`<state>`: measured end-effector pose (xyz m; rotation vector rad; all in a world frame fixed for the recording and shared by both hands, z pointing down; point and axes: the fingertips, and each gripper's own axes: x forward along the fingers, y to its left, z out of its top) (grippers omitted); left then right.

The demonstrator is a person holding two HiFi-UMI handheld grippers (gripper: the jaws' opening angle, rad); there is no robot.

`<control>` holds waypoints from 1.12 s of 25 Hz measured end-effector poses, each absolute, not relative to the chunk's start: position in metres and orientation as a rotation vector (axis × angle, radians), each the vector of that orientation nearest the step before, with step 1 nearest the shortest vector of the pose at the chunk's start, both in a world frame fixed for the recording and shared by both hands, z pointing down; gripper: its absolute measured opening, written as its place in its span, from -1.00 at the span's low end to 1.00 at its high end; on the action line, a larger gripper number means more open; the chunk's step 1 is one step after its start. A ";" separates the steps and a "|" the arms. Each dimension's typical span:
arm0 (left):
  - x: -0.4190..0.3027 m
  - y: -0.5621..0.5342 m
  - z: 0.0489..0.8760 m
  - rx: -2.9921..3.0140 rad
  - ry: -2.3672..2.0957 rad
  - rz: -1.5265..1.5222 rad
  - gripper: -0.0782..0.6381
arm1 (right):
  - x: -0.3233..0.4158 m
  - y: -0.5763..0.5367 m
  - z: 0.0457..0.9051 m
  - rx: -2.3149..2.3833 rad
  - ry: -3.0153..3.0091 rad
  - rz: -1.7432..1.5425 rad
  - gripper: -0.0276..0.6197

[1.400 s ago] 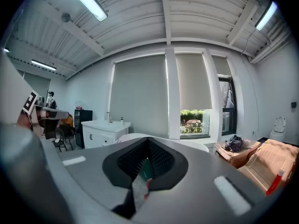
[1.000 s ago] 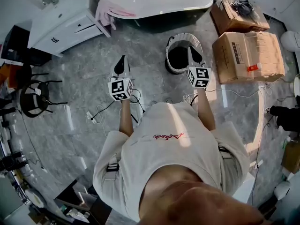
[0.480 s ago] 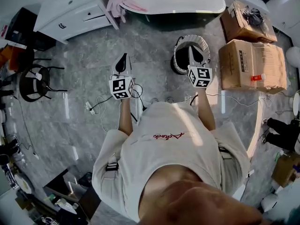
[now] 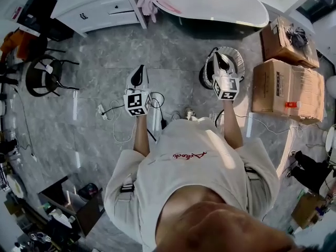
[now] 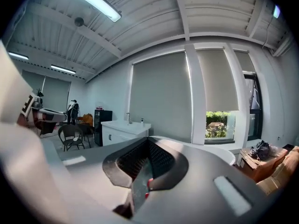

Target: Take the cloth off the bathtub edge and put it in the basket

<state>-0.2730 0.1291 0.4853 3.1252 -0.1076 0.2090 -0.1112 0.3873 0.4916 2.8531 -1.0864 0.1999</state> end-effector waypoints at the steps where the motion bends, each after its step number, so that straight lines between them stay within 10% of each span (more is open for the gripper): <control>1: -0.275 0.127 0.484 3.123 -0.145 0.205 -0.78 | -0.109 0.385 0.493 2.842 -1.113 0.202 -0.90; 28: -0.505 0.087 0.477 2.773 -1.414 0.259 -0.78 | -0.242 0.115 0.520 2.003 -2.275 0.196 -0.90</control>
